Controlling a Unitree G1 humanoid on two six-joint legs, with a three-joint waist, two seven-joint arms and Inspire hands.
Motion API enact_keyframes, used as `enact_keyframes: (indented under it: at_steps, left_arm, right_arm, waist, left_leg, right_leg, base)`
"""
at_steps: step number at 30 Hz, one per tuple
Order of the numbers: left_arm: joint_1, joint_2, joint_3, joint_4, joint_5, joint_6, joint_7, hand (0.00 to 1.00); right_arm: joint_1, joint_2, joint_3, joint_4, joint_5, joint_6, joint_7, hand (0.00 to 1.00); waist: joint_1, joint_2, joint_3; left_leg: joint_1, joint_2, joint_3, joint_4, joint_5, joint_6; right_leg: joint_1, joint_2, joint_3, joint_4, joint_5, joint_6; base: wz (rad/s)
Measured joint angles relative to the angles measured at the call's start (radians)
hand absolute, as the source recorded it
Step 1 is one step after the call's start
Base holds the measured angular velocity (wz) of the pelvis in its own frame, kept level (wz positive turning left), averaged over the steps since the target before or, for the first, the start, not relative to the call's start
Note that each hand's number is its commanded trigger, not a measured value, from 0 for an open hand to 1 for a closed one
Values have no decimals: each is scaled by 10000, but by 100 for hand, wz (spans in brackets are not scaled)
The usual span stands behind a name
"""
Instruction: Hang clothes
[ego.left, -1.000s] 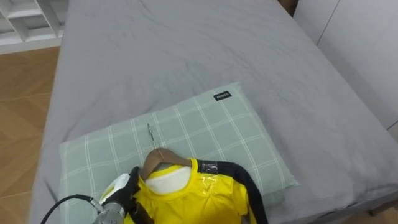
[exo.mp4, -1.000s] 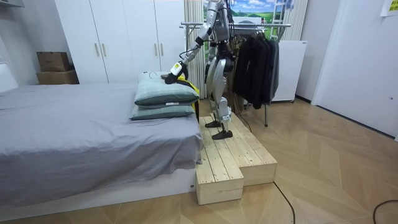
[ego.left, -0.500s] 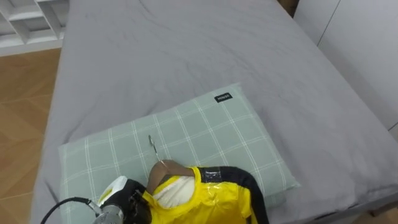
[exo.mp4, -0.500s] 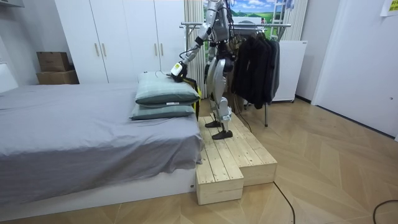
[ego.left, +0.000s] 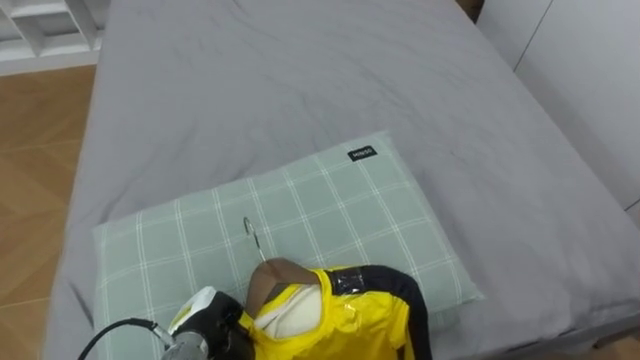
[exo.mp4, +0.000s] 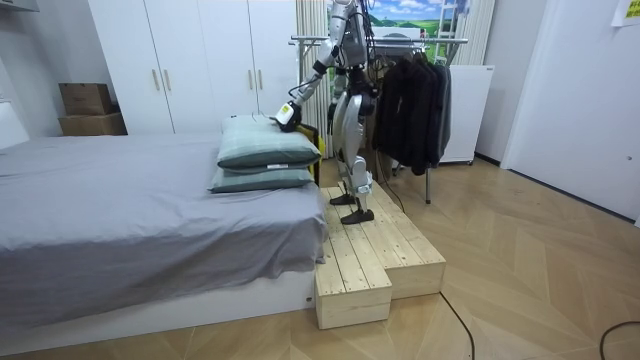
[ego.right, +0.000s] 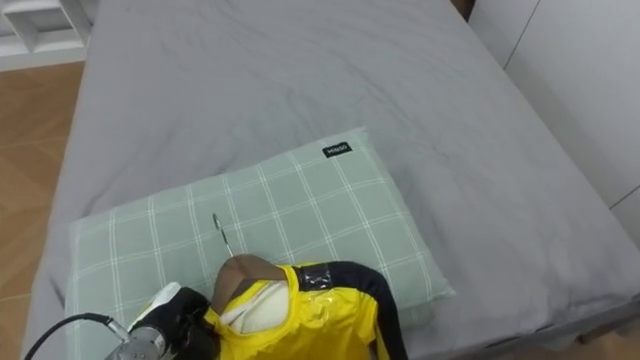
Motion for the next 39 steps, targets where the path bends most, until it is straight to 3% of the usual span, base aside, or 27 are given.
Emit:
enact_keyframes:
  at_steps: [6, 8, 10, 17, 20, 24, 27, 30, 34, 39]
  left_arm:
    - [3, 3, -16, -204, 24, -59, 20, 100]
    - [77, 5, -17, -230, 215, -100, 26, 100]
    - [287, 21, -17, -358, 501, -102, 52, 100]
    - [1210, 102, -14, -1520, 886, -99, 130, 100]
    - [1583, 110, -9, -1839, 849, -100, 303, 100]
    - [1654, 169, 7, -2093, 844, -108, 519, 100]
    - [1953, 332, 419, -2630, 787, -492, 641, 100]
    - [2246, 716, 705, -2858, 670, -826, 793, 100]
    - [2512, 1056, 834, -3465, 665, -942, 907, 100]
    - [2894, 1092, 860, -4185, 600, -1136, 906, 100]
  right_arm:
    - [259, -38, -22, -121, -3, -41, 72, 0]
    - [411, -51, -119, -133, 23, -77, 70, 0]
    - [717, -47, -414, -152, 95, -105, 56, 0]
    - [1142, -50, -805, -304, 499, -126, -42, 0]
    - [1451, -62, -1159, -343, 753, -305, -57, 0]
    - [1689, -62, -1464, -405, 747, -328, -162, 0]
    - [2065, -114, -1909, -677, 648, -507, -309, 0]
    - [2349, -153, -2428, -939, 344, -795, -553, 0]
    - [2612, -168, -3081, -1408, -511, -871, -851, 0]
    - [2741, -290, -3442, -1898, -1978, -1069, -1606, 0]
  waist:
    - [-3, -11, -33]
    - [19, 3, -108]
    - [2, 19, -278]
    - [2, 23, -295]
    - [-45, 11, -318]
    - [-5, -36, -351]
    - [50, -198, -415]
    - [59, -334, -495]
    - [38, -357, -491]
    - [59, -351, -470]
  left_leg:
    - [444, -12, -4, -133, 0, 0]
    - [611, 3, -10, -164, 0, 0]
    - [978, 33, -15, -346, 0, 0]
    - [1899, 29, 8, -673, 0, -2]
    - [2276, 20, -24, -783, -1, -3]
    - [2555, -6, 19, -917, 12, -16]
    - [2743, 3, 63, -969, 14, -18]
    - [2961, 42, 214, -1025, 5, -29]
    - [3164, 43, 215, -1081, -2, -35]
    - [3492, 52, 215, -1201, -15, -56]
  right_leg:
    - [505, -28, -114, -208, 3, 7]
    - [760, -8, -139, -377, 50, 27]
    - [1209, 40, -170, -718, 138, 23]
    - [2131, 64, -176, -1065, 190, 33]
    - [2548, 68, -181, -1225, 189, 34]
    - [2733, 60, -146, -1228, 175, 56]
    - [2880, 85, -84, -1239, 175, 57]
    - [3010, 147, 85, -1264, 177, 53]
    - [3216, 155, 108, -1321, 182, 45]
    - [3587, 179, 117, -1424, 181, 48]
  base:
    - [5]
    - [0]
    - [0]
    - [0]
    - [3]
    - [-5]
    - [-7]
    - [-15]
    - [-1]
    - [1]
